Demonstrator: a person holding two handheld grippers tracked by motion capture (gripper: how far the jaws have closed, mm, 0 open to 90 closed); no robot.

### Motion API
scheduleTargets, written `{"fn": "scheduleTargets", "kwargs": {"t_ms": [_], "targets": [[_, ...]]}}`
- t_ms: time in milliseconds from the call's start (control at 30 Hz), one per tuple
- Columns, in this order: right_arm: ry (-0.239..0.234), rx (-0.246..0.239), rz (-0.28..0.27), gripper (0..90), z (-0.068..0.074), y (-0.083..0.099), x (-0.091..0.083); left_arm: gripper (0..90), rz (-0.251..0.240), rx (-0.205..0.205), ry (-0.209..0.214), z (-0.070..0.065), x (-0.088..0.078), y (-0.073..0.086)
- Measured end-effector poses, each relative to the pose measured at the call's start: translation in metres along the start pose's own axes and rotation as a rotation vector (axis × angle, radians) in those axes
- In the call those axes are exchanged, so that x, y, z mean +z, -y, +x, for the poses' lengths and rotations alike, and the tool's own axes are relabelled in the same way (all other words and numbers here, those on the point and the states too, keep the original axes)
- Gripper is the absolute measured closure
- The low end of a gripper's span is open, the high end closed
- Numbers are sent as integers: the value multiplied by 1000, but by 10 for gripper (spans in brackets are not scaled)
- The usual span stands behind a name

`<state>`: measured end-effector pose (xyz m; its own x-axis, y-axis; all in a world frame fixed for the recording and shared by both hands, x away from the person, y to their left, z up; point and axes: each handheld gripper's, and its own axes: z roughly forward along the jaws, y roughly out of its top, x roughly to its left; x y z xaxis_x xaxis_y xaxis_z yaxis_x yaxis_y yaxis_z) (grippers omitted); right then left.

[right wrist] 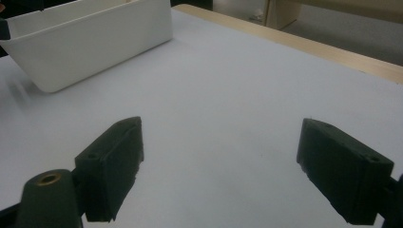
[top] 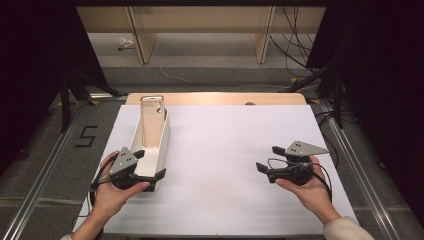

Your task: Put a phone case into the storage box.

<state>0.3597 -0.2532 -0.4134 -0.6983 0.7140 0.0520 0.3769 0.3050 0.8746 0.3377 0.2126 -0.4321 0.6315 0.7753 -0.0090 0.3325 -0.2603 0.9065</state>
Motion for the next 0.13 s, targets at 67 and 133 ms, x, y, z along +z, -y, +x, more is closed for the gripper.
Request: {"fn": "scheduleTargets", "kwargs": {"t_ms": [67,133], "targets": [[-1,1,-1,166,0,0,0,28,0,8,-3,-1,0,0],[-1,2,-4,166,0,0,1,28,0,8,-4,-1,0,0]]}}
